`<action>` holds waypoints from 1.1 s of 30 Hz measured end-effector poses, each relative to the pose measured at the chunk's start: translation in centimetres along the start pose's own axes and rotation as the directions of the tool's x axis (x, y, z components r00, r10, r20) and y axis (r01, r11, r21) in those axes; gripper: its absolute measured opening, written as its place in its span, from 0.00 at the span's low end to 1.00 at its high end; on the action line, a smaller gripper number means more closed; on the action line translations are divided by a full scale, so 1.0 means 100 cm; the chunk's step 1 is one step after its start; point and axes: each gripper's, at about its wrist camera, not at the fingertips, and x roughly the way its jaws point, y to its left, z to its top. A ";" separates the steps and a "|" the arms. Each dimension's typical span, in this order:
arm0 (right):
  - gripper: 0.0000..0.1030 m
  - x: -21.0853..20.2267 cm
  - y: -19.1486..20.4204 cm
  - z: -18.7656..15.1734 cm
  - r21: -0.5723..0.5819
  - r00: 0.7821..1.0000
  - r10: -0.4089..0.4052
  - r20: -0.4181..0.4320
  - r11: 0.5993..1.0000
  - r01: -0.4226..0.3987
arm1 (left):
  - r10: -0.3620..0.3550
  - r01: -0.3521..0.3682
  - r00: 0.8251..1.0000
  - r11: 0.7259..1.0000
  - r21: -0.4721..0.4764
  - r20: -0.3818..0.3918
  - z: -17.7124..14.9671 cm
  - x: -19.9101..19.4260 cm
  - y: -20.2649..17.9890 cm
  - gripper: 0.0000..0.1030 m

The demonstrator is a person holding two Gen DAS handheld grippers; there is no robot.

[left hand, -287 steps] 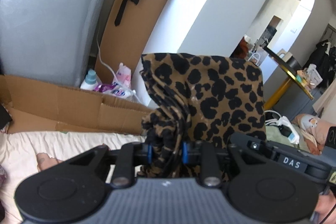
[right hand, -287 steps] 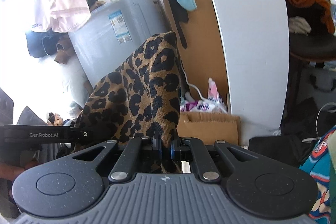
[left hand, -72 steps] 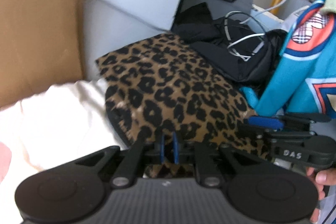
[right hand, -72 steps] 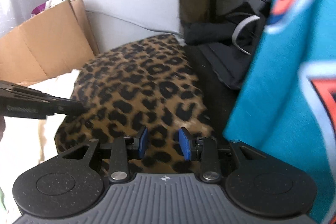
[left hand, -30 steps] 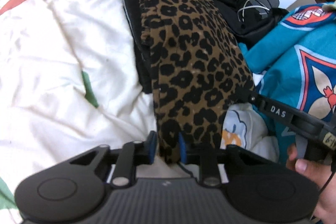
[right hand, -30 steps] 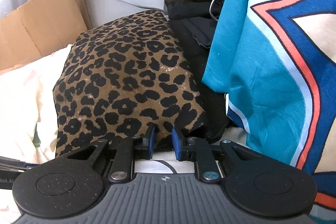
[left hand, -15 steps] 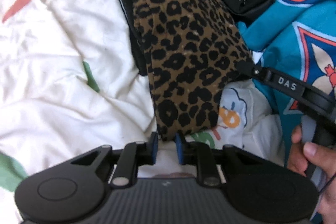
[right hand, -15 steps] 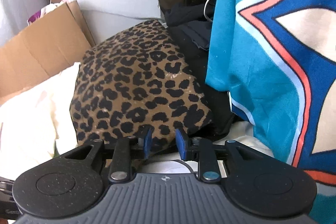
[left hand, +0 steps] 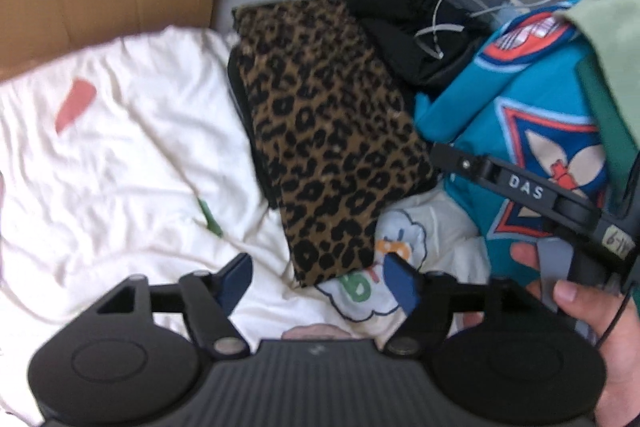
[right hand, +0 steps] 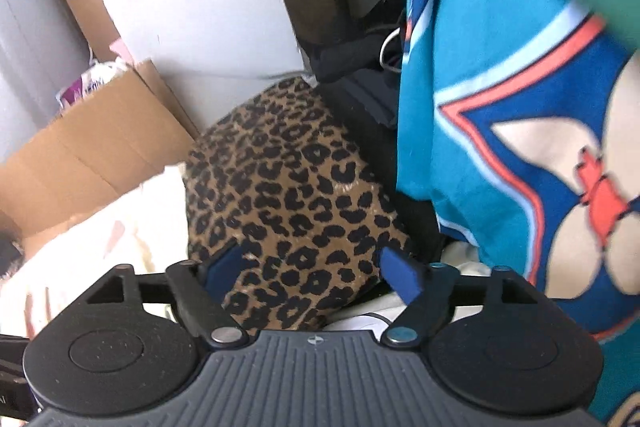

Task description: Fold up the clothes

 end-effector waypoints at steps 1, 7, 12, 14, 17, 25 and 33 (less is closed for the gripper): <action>0.85 -0.006 0.002 0.003 0.007 1.000 0.001 -0.001 1.000 -0.001 | 0.008 -0.008 1.000 1.000 -0.001 0.005 0.001 -0.006 -0.001 0.77; 0.87 -0.042 0.021 0.017 0.020 0.999 -0.036 -0.029 0.999 0.037 | 0.065 -0.065 0.998 0.998 0.002 0.004 0.007 -0.045 -0.007 0.85; 0.89 -0.073 0.034 0.028 0.038 0.998 -0.048 -0.038 0.998 0.049 | 0.063 -0.064 0.998 0.998 0.018 0.017 0.010 -0.081 -0.014 0.94; 0.89 -0.086 0.040 0.033 0.040 0.998 -0.045 -0.041 0.998 0.047 | 0.066 -0.067 0.998 0.997 0.033 0.015 0.011 -0.095 -0.018 0.94; 0.90 -0.104 0.049 0.041 0.042 0.999 -0.026 -0.046 0.999 0.028 | 0.073 -0.074 0.997 0.997 0.032 0.032 0.014 -0.120 -0.022 0.94; 0.91 -0.150 0.073 0.066 0.053 0.998 0.002 -0.063 0.999 0.001 | 0.103 -0.104 0.989 0.995 0.004 0.106 0.029 -0.196 -0.029 0.97; 0.92 -0.196 0.091 0.084 0.050 0.996 -0.006 -0.088 0.999 0.011 | 0.166 -0.163 0.976 0.986 -0.032 0.144 0.032 -0.264 -0.024 0.99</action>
